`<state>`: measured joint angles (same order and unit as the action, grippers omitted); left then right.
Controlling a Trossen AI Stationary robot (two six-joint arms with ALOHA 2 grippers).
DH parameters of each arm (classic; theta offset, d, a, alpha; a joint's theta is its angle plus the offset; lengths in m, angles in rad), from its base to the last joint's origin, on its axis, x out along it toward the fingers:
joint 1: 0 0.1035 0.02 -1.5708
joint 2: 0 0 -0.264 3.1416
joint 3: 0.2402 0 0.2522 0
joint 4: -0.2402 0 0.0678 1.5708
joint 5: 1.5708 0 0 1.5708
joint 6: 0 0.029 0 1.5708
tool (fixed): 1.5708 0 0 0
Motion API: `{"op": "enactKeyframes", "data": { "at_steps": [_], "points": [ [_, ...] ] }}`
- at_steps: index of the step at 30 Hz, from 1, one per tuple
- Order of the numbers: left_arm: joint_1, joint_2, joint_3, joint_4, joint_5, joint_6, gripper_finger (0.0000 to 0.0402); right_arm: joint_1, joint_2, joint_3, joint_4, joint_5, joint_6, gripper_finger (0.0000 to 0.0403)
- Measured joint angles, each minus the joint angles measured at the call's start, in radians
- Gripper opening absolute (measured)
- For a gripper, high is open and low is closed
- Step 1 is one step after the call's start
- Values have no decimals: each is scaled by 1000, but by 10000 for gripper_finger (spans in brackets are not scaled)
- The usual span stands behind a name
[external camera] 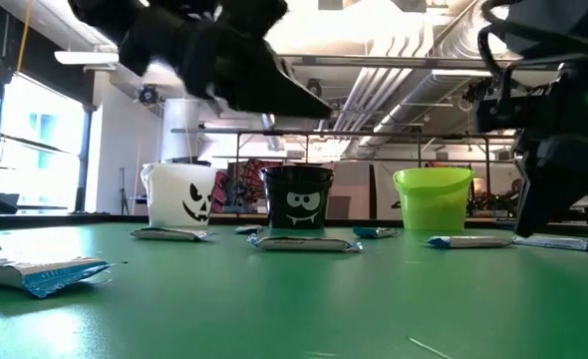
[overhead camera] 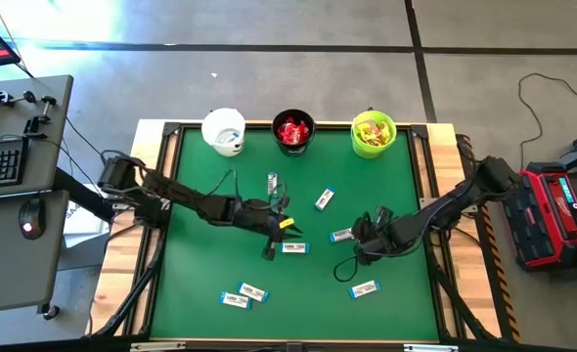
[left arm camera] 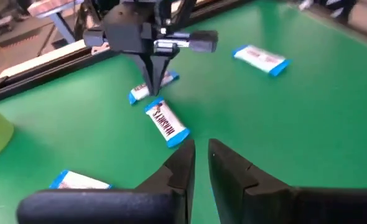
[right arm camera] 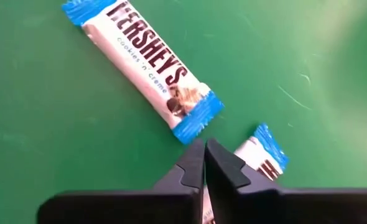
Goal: Sort candy by brand, put in halloween buckets
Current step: Put the white chocolate bar into the white bucket
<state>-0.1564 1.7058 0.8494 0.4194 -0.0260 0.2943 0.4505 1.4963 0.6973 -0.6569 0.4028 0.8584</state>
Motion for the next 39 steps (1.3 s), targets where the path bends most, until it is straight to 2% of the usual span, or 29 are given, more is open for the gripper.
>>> {"op": "enactKeyframes", "data": {
  "at_steps": [4, 11, 15, 18, 23, 34, 39],
  "points": [
    [-16, 88, 44, -4, -48, 68, 47, -14, 1, -28, 65, -22, -8, 1],
    [-38, 205, 132, 0, -106, 227, 102, -15, 3, -28, 211, -37, -65, 0],
    [-44, 259, 164, 0, -150, 367, 127, -22, 3, -27, 240, -35, -81, 0],
    [-47, 292, 188, -2, -201, 487, 137, -26, 3, -27, 241, -31, -82, 0],
    [-40, 347, 224, -2, -220, 676, 134, -26, 3, -27, 257, -28, -100, 0],
    [-17, 365, 319, -158, -178, 708, 107, -26, 3, -27, 269, -36, -88, 0],
    [17, 365, 409, -357, -149, 619, 84, -6, -40, 28, 153, -17, -52, 0]
  ]
}}
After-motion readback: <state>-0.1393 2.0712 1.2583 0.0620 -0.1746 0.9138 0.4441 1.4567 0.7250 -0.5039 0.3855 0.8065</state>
